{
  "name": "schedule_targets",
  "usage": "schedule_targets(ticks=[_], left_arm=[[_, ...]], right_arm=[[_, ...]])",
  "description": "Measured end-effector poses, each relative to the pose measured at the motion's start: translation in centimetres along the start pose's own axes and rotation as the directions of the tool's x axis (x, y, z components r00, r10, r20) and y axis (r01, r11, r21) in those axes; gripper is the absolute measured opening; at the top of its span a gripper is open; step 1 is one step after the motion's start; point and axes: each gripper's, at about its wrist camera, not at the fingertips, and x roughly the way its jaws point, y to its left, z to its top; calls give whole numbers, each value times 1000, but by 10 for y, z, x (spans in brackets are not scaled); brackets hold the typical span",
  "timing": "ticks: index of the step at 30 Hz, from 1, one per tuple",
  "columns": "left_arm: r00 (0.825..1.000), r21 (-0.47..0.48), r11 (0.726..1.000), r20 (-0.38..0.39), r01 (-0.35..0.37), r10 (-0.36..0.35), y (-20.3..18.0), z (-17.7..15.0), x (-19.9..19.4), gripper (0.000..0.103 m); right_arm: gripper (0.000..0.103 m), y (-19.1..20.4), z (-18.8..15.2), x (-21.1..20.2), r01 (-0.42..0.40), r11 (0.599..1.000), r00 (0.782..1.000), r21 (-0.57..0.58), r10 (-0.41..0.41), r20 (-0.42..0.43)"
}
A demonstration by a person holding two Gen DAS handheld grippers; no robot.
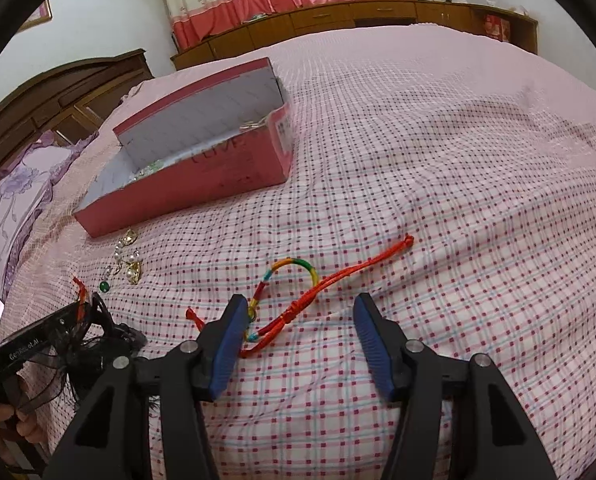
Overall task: Organize jewelry
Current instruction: 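Grasp the red cord bracelet with colored beads using the right tool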
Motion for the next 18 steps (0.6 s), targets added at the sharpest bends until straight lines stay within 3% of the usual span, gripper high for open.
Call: schedule_targets(ticks=[2, 9, 18], left_arm=[[1000, -10, 1000, -2, 15, -15, -1, 1, 0, 0], [998, -51, 997, 5, 55, -55, 4, 4, -8, 0], [994, -38, 995, 62, 92, -90, 3, 9, -36, 0]], right_arm=[[53, 1, 0, -1, 2, 1000, 1000, -4, -2, 1], [10, -8, -2, -8, -9, 999, 1000, 39, 9, 1], [8, -8, 3, -34, -47, 998, 997, 44, 44, 61]])
